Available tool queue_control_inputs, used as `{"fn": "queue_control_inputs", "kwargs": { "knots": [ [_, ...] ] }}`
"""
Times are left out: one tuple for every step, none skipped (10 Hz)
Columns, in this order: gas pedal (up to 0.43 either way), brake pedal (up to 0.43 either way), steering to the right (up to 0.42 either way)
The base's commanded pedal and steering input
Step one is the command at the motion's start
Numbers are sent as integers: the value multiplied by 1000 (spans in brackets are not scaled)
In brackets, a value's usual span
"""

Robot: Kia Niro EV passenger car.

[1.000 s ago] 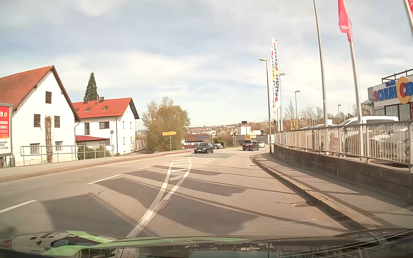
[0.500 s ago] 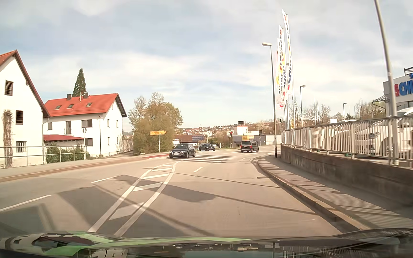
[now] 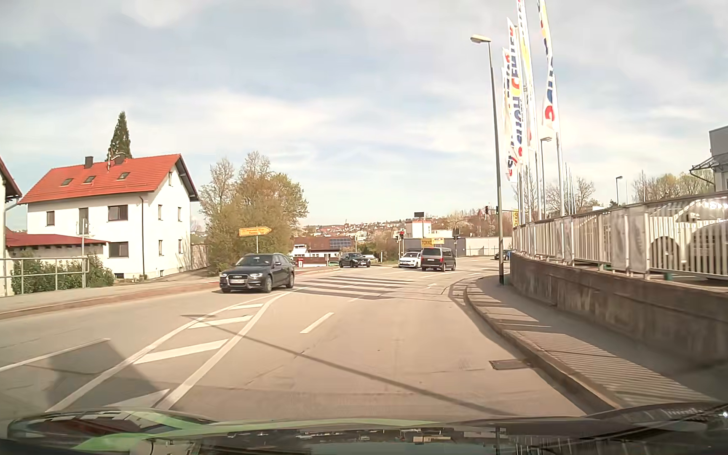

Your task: Follow the waypoints while adhering to traffic rules and regulations

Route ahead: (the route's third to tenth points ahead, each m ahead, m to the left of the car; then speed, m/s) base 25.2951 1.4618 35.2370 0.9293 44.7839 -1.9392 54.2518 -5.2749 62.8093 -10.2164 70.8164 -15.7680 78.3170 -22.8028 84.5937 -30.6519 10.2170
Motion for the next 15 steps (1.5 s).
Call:
{"fn": "queue_control_inputs", "kwargs": {
  "knots": [
    [0,140,10],
    [0,122,13],
    [0,122,15],
    [0,73,16],
    [0,24,16],
    [0,0,17],
    [0,0,20],
    [0,0,21],
    [0,0,22],
    [0,0,26],
    [0,0,29],
    [0,0,30],
    [0,0,36],
    [0,0,44],
    [0,0,48]
  ]
}}
